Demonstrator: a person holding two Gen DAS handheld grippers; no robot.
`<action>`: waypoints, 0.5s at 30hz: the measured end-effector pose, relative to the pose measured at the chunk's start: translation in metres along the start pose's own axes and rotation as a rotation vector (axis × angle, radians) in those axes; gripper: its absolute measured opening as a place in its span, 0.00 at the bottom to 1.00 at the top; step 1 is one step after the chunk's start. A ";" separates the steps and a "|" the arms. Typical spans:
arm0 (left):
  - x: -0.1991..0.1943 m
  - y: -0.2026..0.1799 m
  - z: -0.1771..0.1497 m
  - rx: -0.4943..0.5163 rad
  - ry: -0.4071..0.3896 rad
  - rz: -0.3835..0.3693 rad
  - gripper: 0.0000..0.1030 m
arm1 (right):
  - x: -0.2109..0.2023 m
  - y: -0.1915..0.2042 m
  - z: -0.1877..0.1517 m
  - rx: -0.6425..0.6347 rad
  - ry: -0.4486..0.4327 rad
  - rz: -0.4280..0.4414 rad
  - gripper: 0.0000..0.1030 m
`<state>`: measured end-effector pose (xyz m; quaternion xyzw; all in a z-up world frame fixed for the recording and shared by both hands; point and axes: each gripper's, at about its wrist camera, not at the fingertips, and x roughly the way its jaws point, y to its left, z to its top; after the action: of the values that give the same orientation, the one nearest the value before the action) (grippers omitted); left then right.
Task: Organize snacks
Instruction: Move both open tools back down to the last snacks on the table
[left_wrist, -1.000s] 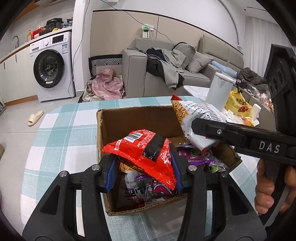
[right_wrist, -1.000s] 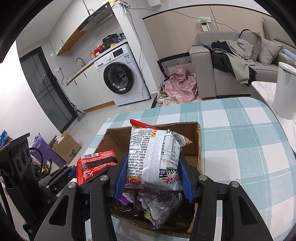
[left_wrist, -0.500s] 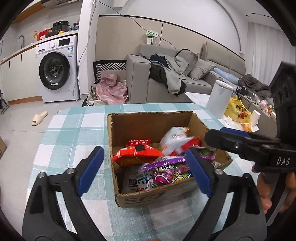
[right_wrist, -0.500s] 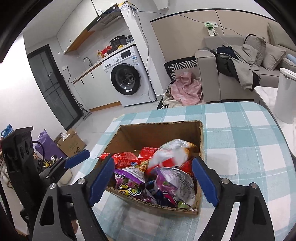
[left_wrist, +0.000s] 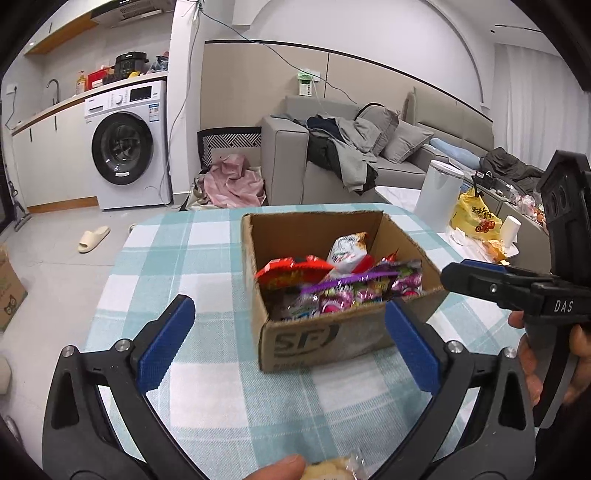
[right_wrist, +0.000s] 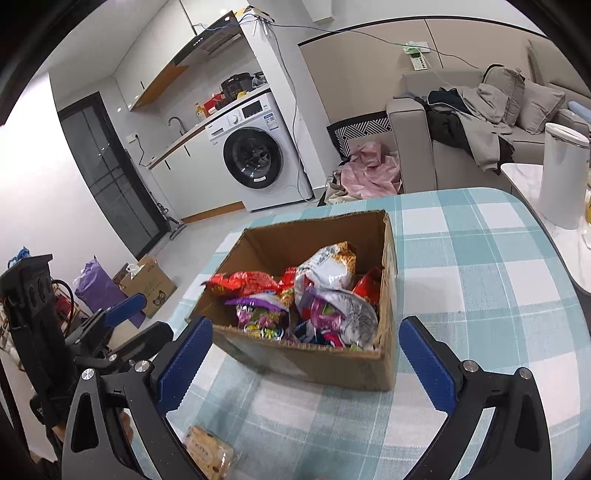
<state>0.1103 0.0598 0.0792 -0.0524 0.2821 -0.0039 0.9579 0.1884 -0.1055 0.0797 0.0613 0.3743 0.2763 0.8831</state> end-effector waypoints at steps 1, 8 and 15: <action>-0.004 0.000 -0.003 -0.001 0.000 0.003 0.99 | -0.001 0.002 -0.004 -0.008 0.005 -0.003 0.99; -0.025 0.001 -0.023 -0.002 0.019 0.017 0.99 | -0.004 0.011 -0.032 -0.035 0.029 -0.025 0.99; -0.043 -0.001 -0.044 0.018 0.034 0.042 0.99 | -0.015 0.019 -0.051 -0.059 0.045 -0.037 0.99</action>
<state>0.0507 0.0563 0.0655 -0.0375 0.2992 0.0130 0.9534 0.1358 -0.1031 0.0587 0.0222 0.3868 0.2719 0.8809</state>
